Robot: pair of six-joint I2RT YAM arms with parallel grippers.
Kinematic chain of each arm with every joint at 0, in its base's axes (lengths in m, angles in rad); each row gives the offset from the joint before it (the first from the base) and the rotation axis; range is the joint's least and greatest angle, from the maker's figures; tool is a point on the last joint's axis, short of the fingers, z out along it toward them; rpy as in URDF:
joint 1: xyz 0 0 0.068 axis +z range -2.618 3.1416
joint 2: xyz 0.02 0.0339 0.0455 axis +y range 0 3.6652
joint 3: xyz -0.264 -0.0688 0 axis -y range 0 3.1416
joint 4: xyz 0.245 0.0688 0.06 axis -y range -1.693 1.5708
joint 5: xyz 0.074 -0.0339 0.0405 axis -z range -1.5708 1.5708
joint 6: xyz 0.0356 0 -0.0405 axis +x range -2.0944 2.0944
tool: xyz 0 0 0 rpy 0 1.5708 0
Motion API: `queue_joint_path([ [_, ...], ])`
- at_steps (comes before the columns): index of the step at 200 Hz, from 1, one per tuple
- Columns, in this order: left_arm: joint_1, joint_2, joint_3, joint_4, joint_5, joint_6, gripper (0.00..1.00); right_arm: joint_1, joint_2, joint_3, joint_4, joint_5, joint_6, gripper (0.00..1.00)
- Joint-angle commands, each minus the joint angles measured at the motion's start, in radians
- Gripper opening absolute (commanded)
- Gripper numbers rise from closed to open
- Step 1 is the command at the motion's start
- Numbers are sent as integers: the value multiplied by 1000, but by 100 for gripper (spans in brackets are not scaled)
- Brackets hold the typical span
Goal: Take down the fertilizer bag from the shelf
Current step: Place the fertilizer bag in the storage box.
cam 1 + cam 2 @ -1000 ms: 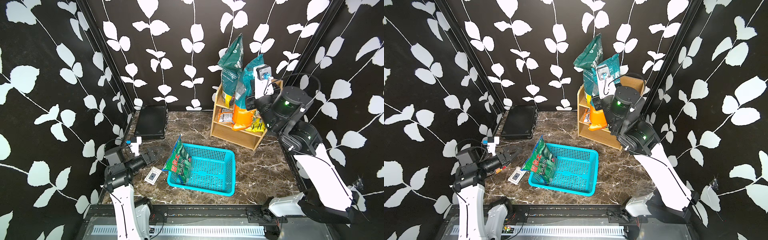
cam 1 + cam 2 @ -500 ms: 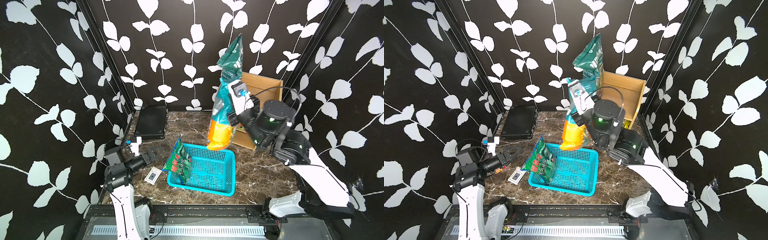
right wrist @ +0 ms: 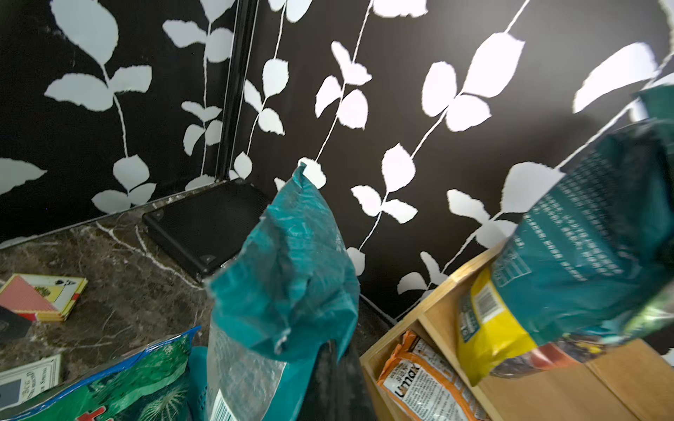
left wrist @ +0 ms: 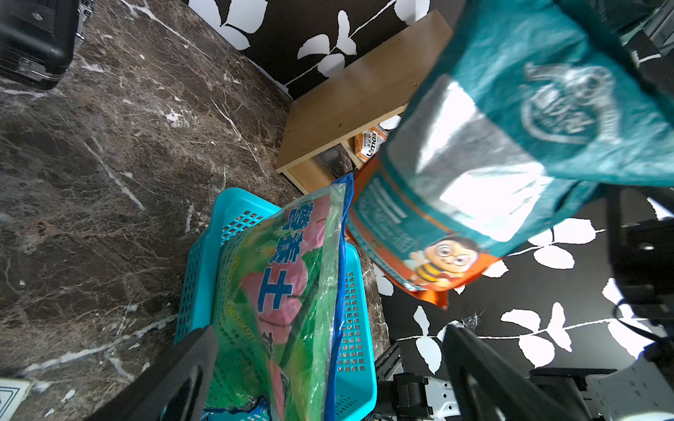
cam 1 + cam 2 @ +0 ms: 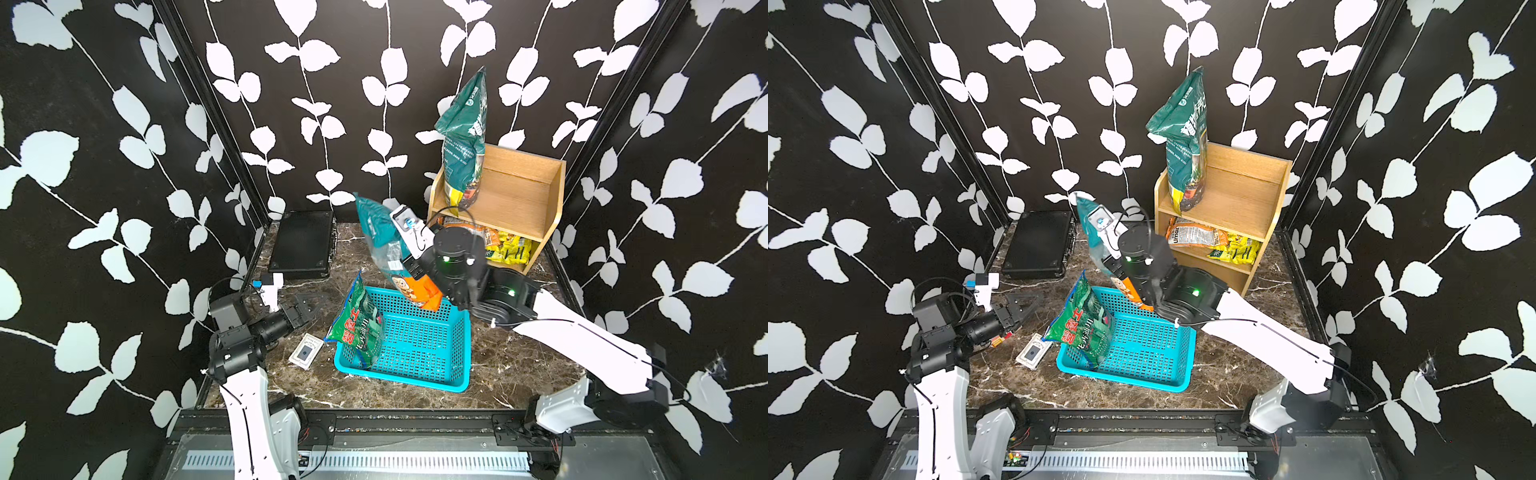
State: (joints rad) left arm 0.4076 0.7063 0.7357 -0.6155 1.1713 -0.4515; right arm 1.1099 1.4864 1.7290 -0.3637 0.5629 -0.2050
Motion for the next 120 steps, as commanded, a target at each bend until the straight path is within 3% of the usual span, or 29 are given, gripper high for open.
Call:
queue_joint_path([
  [1, 5, -1, -9, 8, 23, 14, 99, 5, -44, -14, 298, -11, 48, 0],
  [120, 4, 1, -10, 11, 19, 14, 99, 7, -34, -178, 390, -54, 144, 0],
])
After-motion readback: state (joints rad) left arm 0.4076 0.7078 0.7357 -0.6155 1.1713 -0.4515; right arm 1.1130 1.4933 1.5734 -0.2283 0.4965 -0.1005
